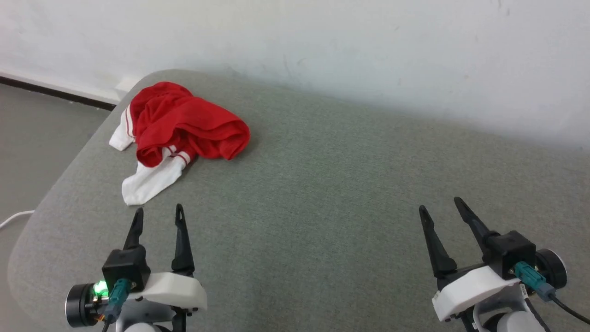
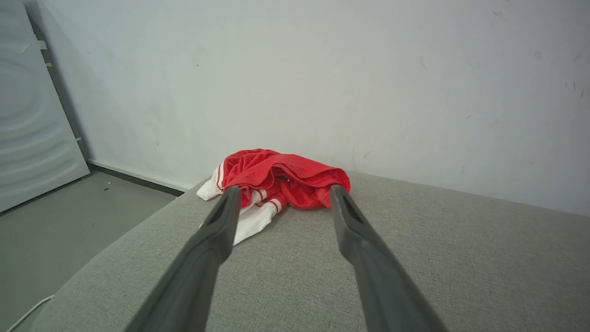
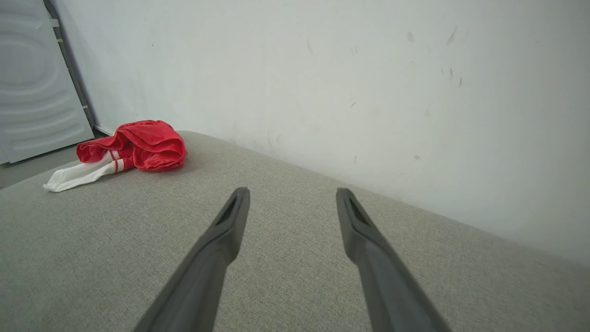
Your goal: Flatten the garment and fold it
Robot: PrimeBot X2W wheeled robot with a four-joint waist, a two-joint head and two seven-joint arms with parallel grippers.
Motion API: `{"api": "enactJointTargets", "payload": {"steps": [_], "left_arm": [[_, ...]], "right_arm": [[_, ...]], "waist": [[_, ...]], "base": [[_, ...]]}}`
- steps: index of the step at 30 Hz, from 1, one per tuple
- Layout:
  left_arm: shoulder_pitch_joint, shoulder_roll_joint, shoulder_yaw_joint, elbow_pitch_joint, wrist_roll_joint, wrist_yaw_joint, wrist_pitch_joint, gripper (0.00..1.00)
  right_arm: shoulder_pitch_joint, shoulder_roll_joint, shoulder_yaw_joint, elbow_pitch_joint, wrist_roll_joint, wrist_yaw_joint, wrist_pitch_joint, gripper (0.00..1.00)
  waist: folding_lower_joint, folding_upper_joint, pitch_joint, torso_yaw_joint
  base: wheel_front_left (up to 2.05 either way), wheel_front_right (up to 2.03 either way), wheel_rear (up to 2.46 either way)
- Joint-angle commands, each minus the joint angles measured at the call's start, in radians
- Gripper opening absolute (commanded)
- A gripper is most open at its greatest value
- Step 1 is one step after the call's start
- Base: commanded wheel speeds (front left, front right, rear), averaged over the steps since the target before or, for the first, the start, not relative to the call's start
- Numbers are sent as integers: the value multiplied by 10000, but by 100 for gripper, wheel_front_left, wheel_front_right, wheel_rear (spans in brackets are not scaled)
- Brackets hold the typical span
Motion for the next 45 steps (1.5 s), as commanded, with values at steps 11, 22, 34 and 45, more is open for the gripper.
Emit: {"api": "enactJointTargets", "payload": {"steps": [11,22,34,45], "left_arm": [[243,125,-74,97,-263,347,-311,100],[264,191,-97,163,-425,613,-541,100],[343,271,-137,90,-590,897,-768,100],[55,452,77,18,-1001,1114,-998,100]], "right_arm": [[-243,27,166,66,108,-15,-238,100],[-287,31,249,139,166,-16,-419,100],[-310,34,369,171,227,-18,-606,100],[-390,38,392,86,257,-20,-708,100]], "waist": [[-1,0,35,592],[-1,0,55,1099],[-1,0,71,1680],[-1,1,435,2253]], "base": [[0,0,0],[0,0,0],[0,0,0],[0,0,0]]}}
